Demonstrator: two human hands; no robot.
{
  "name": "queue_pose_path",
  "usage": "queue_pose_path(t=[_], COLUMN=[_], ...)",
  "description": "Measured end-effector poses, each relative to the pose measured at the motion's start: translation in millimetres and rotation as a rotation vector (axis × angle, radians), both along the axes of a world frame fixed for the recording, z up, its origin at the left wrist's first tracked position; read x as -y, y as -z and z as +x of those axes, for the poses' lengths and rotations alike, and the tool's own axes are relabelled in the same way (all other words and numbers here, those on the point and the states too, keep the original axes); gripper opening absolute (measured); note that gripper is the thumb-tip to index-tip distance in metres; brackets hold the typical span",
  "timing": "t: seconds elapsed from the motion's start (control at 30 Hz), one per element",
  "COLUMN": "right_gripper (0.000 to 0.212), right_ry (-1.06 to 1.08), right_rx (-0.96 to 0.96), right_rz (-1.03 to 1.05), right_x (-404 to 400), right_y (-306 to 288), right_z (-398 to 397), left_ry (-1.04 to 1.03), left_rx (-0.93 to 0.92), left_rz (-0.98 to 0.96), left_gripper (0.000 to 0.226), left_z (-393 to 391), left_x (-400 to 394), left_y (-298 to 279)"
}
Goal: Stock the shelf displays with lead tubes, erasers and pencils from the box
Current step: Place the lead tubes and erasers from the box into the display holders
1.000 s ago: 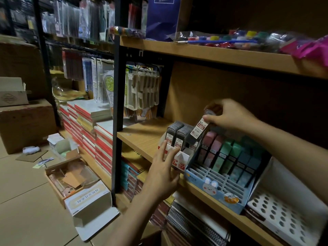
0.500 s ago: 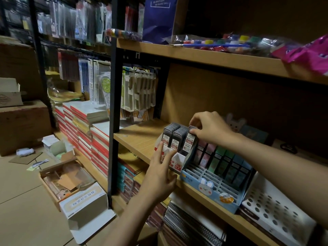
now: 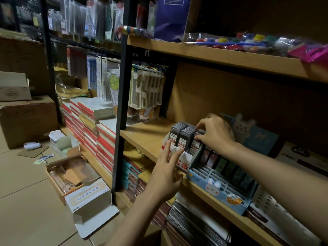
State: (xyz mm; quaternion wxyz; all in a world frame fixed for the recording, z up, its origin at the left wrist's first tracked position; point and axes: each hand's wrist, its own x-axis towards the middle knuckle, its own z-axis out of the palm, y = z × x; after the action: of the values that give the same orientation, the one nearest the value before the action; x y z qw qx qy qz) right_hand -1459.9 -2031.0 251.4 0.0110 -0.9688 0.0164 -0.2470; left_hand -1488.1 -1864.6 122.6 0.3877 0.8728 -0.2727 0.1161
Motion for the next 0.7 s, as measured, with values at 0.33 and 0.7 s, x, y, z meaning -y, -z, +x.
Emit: queue_pose_path(t=[0.33, 0.7], right_gripper=[0.021, 0.027], right_ry=[-0.154, -0.316], right_rx=[0.206, -0.267], right_rz=[0.14, 0.833], right_x=[4, -40], right_y=[14, 270], right_z=[-76, -237], left_ry=[0.127, -0.157], left_rx=[0.064, -0.565], left_rz=[0.047, -0.019], left_gripper=[0.076, 0.008], left_z=[-31, -163], left_x=[-4, -47], left_y=[-1, 156])
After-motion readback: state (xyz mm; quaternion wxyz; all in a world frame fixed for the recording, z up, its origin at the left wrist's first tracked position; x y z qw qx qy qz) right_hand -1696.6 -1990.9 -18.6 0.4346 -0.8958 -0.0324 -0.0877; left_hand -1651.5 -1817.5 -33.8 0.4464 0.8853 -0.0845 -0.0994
